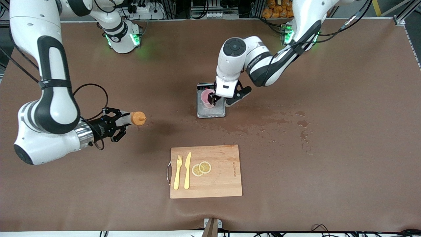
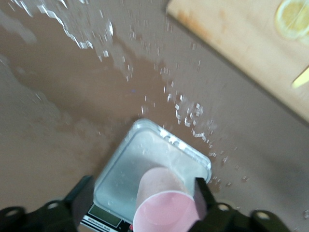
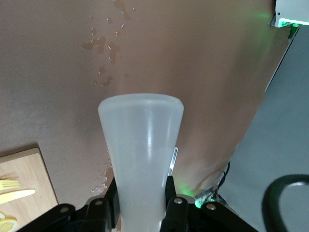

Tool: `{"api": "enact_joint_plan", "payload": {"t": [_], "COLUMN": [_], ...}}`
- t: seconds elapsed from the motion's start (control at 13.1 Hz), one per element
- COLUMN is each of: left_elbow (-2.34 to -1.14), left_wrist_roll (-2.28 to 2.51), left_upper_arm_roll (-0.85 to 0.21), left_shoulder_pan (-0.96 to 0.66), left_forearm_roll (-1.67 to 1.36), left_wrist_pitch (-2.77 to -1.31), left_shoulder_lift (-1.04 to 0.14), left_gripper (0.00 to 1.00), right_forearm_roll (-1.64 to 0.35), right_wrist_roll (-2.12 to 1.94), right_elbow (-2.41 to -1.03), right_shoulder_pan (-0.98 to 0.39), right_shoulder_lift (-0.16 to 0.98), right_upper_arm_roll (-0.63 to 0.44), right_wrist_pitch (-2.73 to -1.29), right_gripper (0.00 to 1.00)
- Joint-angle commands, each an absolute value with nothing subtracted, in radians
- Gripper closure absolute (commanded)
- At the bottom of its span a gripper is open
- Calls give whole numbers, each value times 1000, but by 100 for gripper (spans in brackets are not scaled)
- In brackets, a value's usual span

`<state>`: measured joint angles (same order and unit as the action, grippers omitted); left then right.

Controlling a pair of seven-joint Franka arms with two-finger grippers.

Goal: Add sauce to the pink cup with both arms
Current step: 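Tip the bottle over the cup with the right gripper while the left gripper withdraws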

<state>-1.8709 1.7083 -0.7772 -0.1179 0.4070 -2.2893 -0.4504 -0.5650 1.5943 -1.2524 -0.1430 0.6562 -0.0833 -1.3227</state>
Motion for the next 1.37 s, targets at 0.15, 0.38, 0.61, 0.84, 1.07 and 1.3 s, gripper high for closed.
{"api": "enact_joint_plan", "payload": {"t": [0.15, 0.38, 0.61, 0.84, 1.07, 1.3], "left_elbow": [-1800, -1692, -1666, -1669, -1674, -1672], "left_wrist_roll": [1701, 1654, 1403, 1168, 990, 839], "left_upper_arm_roll": [-801, -799, -798, -798, -798, -798], "left_shoulder_pan": [-52, -20, 113, 245, 349, 420], "left_forearm_roll": [397, 394, 358, 337, 337, 337], "left_wrist_pitch": [-2114, -2002, -1927, -1893, -1891, -1891], "left_shoulder_lift": [-322, -330, -334, -333, -336, -331], "left_gripper": [0, 0, 0, 0, 0, 0], "right_forearm_roll": [-483, -433, -416, -344, -299, -279], "right_wrist_roll": [1759, 1845, 1928, 1989, 2080, 2115], "right_elbow": [-1259, -1243, -1241, -1241, -1241, -1241], "right_shoulder_pan": [-250, -310, -371, -426, -472, -505], "right_shoulder_lift": [623, 624, 624, 624, 624, 621], "right_upper_arm_roll": [-92, -92, -90, -89, -87, -90], "right_wrist_pitch": [-1341, -1345, -1362, -1362, -1351, -1287], "right_gripper": [61, 61, 60, 60, 60, 60]}}
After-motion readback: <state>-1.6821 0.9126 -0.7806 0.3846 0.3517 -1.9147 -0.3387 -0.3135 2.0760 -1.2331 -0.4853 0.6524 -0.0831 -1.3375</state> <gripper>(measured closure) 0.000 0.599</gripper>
